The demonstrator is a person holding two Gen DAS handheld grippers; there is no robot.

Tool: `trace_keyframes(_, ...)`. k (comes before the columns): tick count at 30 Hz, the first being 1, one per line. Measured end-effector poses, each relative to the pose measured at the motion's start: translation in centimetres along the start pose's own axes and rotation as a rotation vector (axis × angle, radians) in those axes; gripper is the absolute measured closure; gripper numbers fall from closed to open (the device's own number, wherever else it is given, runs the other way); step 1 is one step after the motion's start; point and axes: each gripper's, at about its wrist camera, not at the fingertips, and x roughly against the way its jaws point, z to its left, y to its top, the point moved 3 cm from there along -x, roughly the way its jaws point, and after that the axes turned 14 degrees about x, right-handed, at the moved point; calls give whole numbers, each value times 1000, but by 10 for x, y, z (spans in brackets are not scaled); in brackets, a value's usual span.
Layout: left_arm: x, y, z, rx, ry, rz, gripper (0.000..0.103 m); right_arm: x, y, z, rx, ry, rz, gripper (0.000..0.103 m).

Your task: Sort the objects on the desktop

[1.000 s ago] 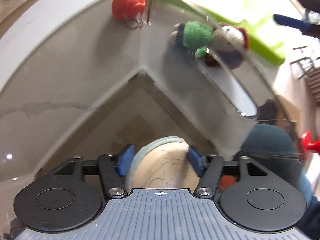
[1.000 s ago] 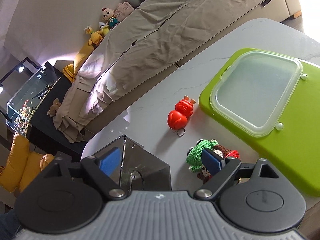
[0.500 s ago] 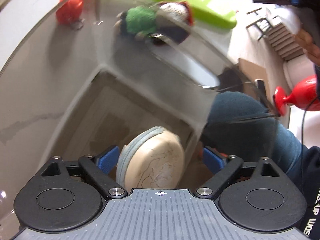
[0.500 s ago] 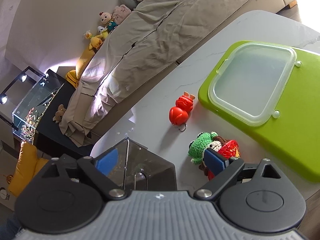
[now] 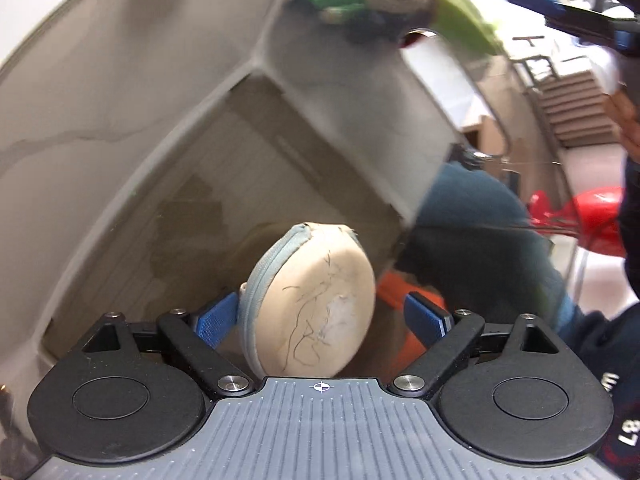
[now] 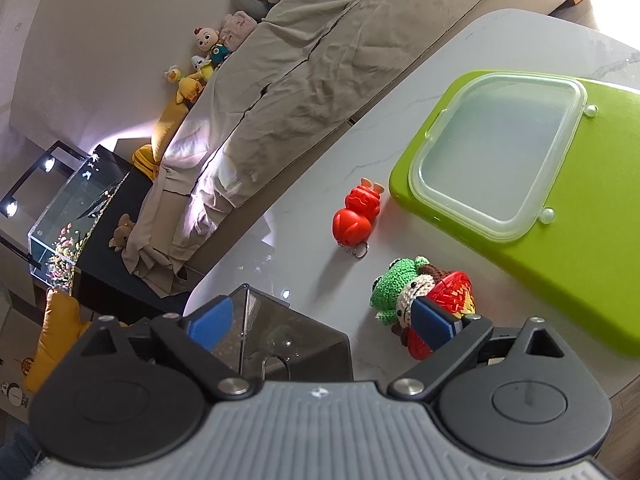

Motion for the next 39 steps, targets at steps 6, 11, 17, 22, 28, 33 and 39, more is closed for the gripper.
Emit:
trace_keyframes(6, 15, -2, -10, 34, -47, -66, 10, -4, -6, 4, -7, 23, 8, 6)
trace_keyframes(11, 11, -11, -28, -49, 62, -54, 10, -1, -8, 4, -15, 31, 0, 5)
trace_keyframes(17, -10, -4, -11, 13, 66, -30, 7, -2, -11, 1, -34, 40, -4, 5)
trace_keyframes(22, 11, 2, 9, 121, -150, -52, 7, -2, -14, 2, -30, 46, -1, 5)
trace_keyframes(28, 2, -19, -19, -16, 111, -108, 17, 0, -12, 7, -6, 80, -14, 5)
trace_keyframes(33, -6, -23, -25, -90, 271, -117, 34, 12, 8, 49, 197, 181, -50, 5)
trace_keyframes(39, 9, -32, -16, -109, 234, -150, 41, 1, 24, 127, 520, 337, 123, 1)
